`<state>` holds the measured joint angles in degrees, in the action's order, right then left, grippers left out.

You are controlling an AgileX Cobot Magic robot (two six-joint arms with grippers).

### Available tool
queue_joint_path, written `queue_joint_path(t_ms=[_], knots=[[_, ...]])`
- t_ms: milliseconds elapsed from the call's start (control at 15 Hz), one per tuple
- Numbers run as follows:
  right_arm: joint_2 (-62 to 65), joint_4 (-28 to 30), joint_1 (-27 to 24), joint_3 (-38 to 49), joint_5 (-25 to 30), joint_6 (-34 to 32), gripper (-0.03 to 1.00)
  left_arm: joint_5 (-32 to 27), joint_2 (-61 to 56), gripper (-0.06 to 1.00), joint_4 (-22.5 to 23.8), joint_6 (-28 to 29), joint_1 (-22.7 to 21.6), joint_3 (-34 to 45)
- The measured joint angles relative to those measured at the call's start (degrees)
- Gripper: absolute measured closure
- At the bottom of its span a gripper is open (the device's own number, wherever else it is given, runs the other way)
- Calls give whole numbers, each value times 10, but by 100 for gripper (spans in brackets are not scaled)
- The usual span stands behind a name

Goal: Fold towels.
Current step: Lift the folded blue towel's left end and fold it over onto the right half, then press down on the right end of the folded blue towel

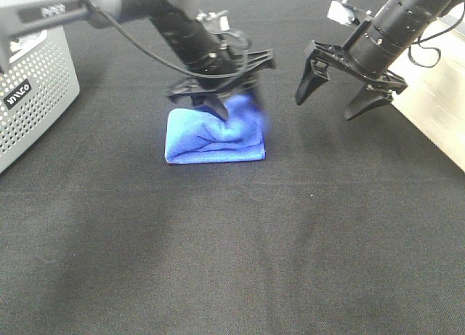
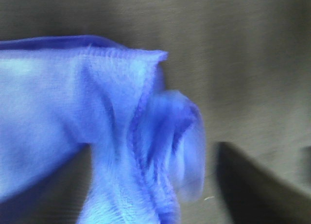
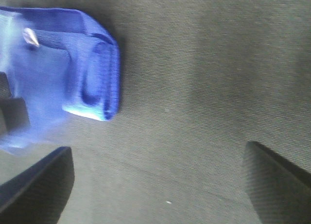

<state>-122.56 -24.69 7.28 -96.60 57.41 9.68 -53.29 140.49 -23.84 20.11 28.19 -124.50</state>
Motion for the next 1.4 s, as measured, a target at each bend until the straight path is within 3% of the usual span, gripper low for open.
queue_joint_path(t_ms=[200, 333, 667, 733, 1067, 1400], knots=[[0, -1, 0, 0, 2, 0, 9, 10, -6, 19, -3, -22, -7, -5], [0, -27, 0, 0, 3, 2, 9, 6, -29, 19, 1, -68, -43, -17], [-1, -324, 15, 0, 6, 160, 9, -13, -65, 19, 6, -84, -141, -21], [-3, -352, 33, 0, 3, 182, 9, -17, -65, 19, 7, -86, -151, -21], [-85, -387, 107, -54, -5, 214, 9, -21, -66, 19, 9, -88, -160, -21], [-148, -387, 78, -61, 2, 215, 9, -36, -66, 19, 9, -108, -160, -21]])
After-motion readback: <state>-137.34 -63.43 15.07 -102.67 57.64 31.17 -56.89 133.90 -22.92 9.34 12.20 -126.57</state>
